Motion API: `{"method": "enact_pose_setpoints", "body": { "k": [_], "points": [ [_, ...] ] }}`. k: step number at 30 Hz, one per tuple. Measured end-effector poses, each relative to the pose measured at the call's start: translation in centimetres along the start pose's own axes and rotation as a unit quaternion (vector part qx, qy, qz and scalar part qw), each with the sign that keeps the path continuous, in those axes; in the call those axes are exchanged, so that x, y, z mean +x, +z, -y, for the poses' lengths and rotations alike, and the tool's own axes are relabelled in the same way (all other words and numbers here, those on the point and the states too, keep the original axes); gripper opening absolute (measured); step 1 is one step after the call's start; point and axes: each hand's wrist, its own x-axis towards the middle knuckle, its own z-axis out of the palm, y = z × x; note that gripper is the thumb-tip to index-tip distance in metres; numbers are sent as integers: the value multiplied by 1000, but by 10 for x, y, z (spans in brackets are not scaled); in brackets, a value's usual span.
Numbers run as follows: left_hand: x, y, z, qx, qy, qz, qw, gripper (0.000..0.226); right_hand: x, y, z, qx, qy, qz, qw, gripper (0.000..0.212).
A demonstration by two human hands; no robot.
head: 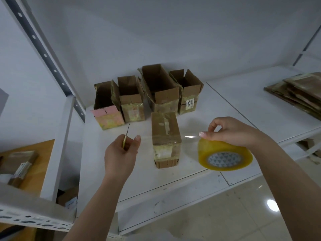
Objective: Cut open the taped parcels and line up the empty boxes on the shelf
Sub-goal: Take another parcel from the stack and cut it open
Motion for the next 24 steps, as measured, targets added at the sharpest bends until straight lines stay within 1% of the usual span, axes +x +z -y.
{"method": "enact_pose_setpoints", "body": {
  "k": [6, 10, 13, 15, 19, 24],
  "points": [
    [6, 5, 11, 26, -15, -13, 999, 40, 22, 4, 2, -53, 3, -19, 998, 49],
    [7, 12, 19, 39, -27, -6, 999, 40, 30, 8, 2, -90, 17, -16, 996, 50],
    [7, 21, 29, 35, -57, 13, 998, 42, 39, 16, 2, -147, 30, -5, 989, 54],
    [6, 29, 36, 11, -89, 33, 995, 43, 46, 25, 2, -178, 31, 1, 983, 56],
    [1, 46, 40, -63, -146, 85, 984, 45, 55, 46, 4, -190, 24, 4, 981, 56],
    [-2, 61, 43, -162, -233, 111, 952, 44, 60, 53, 10, -210, 16, 5, 978, 52]
  ]
}}
